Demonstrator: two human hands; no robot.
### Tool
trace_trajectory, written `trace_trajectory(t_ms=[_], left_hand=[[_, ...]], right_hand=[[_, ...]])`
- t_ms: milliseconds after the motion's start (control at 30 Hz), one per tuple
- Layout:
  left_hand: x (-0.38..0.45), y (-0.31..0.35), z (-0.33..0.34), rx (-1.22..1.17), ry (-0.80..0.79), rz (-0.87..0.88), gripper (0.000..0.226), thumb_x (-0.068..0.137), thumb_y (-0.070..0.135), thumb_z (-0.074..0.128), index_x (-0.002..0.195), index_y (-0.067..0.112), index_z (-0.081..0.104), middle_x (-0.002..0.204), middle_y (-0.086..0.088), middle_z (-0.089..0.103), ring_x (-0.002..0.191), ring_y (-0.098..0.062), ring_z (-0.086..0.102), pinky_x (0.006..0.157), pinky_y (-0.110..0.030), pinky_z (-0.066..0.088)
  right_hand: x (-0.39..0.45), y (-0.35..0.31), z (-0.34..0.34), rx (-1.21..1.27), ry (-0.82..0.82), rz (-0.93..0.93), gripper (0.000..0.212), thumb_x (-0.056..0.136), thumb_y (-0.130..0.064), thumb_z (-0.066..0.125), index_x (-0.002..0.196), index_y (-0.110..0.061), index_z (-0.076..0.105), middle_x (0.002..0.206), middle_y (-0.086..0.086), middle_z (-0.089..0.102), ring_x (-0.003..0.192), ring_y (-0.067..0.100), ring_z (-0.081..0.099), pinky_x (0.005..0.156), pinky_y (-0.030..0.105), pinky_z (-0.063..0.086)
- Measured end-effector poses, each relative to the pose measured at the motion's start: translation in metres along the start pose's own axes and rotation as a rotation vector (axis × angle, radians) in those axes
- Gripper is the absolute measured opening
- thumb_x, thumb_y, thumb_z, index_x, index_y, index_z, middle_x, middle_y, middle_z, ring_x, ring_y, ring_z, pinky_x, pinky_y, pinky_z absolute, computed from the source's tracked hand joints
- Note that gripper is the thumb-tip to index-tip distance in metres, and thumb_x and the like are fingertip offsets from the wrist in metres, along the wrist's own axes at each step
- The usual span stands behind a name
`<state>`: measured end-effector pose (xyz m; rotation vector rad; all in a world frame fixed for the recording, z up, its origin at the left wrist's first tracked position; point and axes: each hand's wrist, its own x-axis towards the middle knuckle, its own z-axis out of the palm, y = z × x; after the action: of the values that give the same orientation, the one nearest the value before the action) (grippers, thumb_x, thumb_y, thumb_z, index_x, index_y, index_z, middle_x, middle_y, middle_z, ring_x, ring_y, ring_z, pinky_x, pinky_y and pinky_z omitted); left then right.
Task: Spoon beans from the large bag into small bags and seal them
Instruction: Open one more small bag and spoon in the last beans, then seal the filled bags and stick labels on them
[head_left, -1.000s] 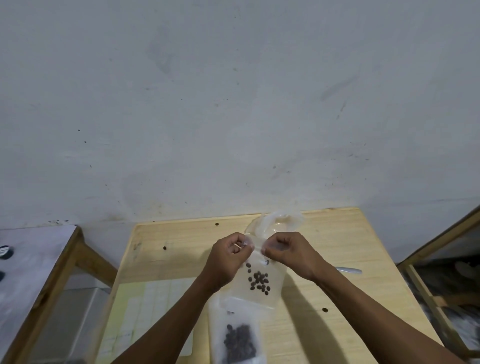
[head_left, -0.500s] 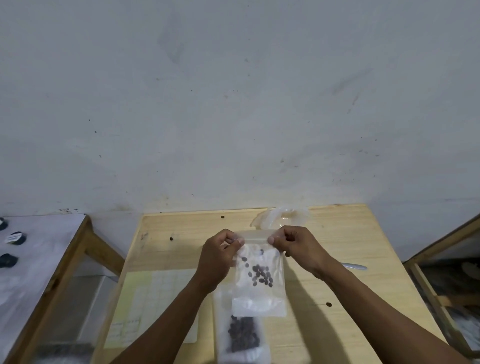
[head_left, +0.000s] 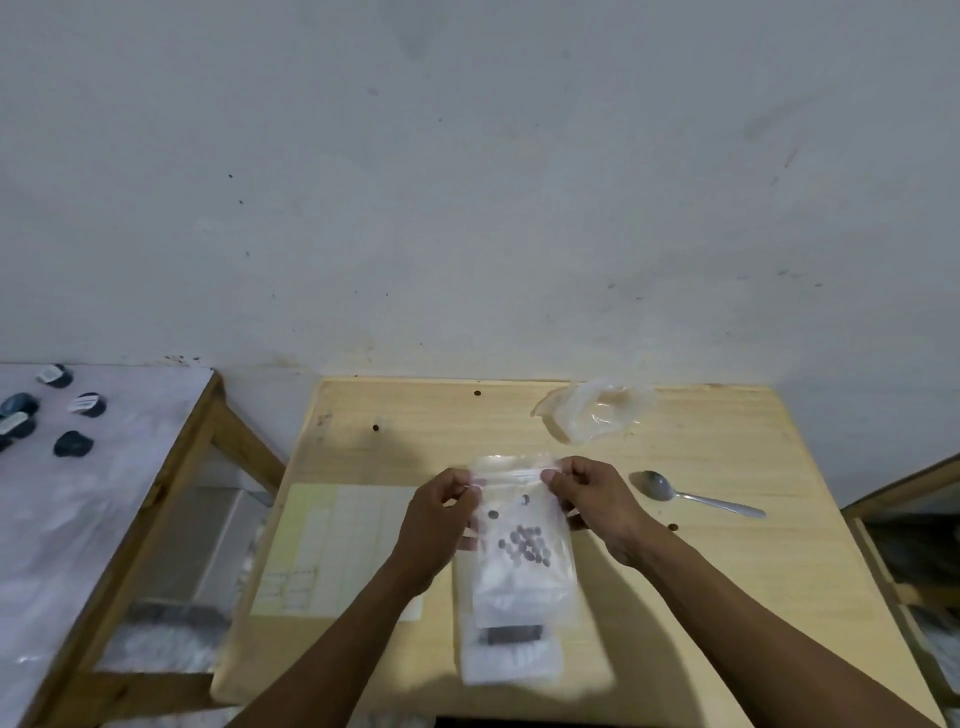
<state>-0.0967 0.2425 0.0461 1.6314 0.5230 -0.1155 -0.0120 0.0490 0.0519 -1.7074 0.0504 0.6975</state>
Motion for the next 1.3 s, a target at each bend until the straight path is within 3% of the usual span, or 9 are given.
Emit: trace_trajectory(t_ms=[233,400,500,600,767,867,967,1133,1300], left_hand=[[-0.015,-0.011,-0.017,-0.147,0.035,-0.134,0.014,0.097,0.021,0.060,0.110,0.018,0.058,0.090,-0.007,0.076,0.070,-0.017,0.071,0.061,-0.032,0.057],[-0.035,-0.029,-0.044,-0.199,0.221,-0.174,0.016,0.098,0.018,0.058,0.113,0.025,0.056,0.089,-0.004,0.077,0.076,-0.022,0.075,0.070,-0.039,0.063],[-0.053,-0.043,-0.071,-0.233,0.316,-0.166,0.016,0.099,0.018,0.056,0.115,0.023,0.055,0.089,-0.004,0.077,0.077,-0.026,0.074,0.070,-0.039,0.062],[-0.069,-0.056,-0.103,-0.314,0.420,-0.181,0.015,0.100,0.016,0.053,0.115,0.019,0.055,0.091,-0.010,0.076,0.078,-0.032,0.073,0.071,-0.043,0.062],[-0.093,-0.083,-0.161,-0.315,0.648,-0.198,0.017,0.099,0.013,0.052,0.116,0.016,0.054,0.089,-0.012,0.074,0.076,-0.028,0.072,0.067,-0.042,0.062],[-0.110,-0.095,-0.194,-0.328,0.763,-0.199,0.020,0.099,0.014,0.050,0.119,0.018,0.052,0.093,-0.014,0.072,0.076,-0.026,0.071,0.062,-0.036,0.059],[-0.123,-0.108,-0.219,-0.297,0.830,-0.221,0.021,0.098,0.017,0.050,0.118,0.022,0.053,0.100,-0.013,0.071,0.085,-0.026,0.071,0.067,-0.038,0.059],[-0.136,-0.116,-0.241,-0.310,0.871,-0.209,0.020,0.097,0.013,0.051,0.115,0.020,0.055,0.089,-0.008,0.073,0.076,-0.018,0.072,0.059,-0.029,0.057],[-0.141,-0.119,-0.249,-0.328,0.867,-0.183,0.018,0.093,0.014,0.054,0.109,0.023,0.057,0.084,-0.002,0.074,0.085,-0.026,0.072,0.078,-0.047,0.059]], right_hand=[[0.004,0.006,0.037,0.052,0.023,0.043,0.027,0.095,-0.019,0.062,0.070,-0.011,0.055,0.067,0.009,0.052,0.062,0.021,0.049,0.058,0.033,0.044],[0.010,-0.001,0.084,0.010,-0.096,0.071,0.032,0.097,-0.026,0.060,0.071,-0.010,0.050,0.070,0.012,0.048,0.063,0.023,0.047,0.059,0.034,0.044],[0.012,-0.006,0.116,-0.031,-0.110,0.090,0.030,0.100,-0.031,0.054,0.083,-0.008,0.063,0.072,0.008,0.057,0.062,0.022,0.050,0.055,0.030,0.045],[0.014,-0.008,0.146,-0.092,-0.134,0.085,0.019,0.101,-0.019,0.052,0.098,-0.007,0.066,0.076,0.008,0.062,0.060,0.018,0.054,0.053,0.026,0.044],[0.022,0.006,0.205,-0.619,-0.261,-0.173,0.012,0.093,-0.014,0.056,0.090,-0.015,0.068,0.083,0.001,0.067,0.077,0.019,0.063,0.067,0.027,0.045],[0.022,0.015,0.240,-0.770,-0.358,-0.315,0.017,0.094,-0.018,0.058,0.094,-0.004,0.067,0.088,0.010,0.068,0.080,0.022,0.061,0.070,0.030,0.045],[0.025,0.023,0.271,-0.887,-0.414,-0.411,0.015,0.093,-0.023,0.057,0.099,-0.011,0.065,0.101,0.011,0.064,0.090,0.027,0.064,0.081,0.033,0.050],[0.032,0.026,0.312,-1.164,-0.365,-0.587,0.029,0.095,-0.036,0.052,0.101,-0.012,0.068,0.106,0.011,0.059,0.099,0.031,0.058,0.082,0.035,0.050],[0.028,0.030,0.326,-1.381,-0.272,-0.621,0.028,0.094,-0.037,0.052,0.103,-0.012,0.064,0.109,0.007,0.059,0.103,0.028,0.056,0.082,0.037,0.048]])
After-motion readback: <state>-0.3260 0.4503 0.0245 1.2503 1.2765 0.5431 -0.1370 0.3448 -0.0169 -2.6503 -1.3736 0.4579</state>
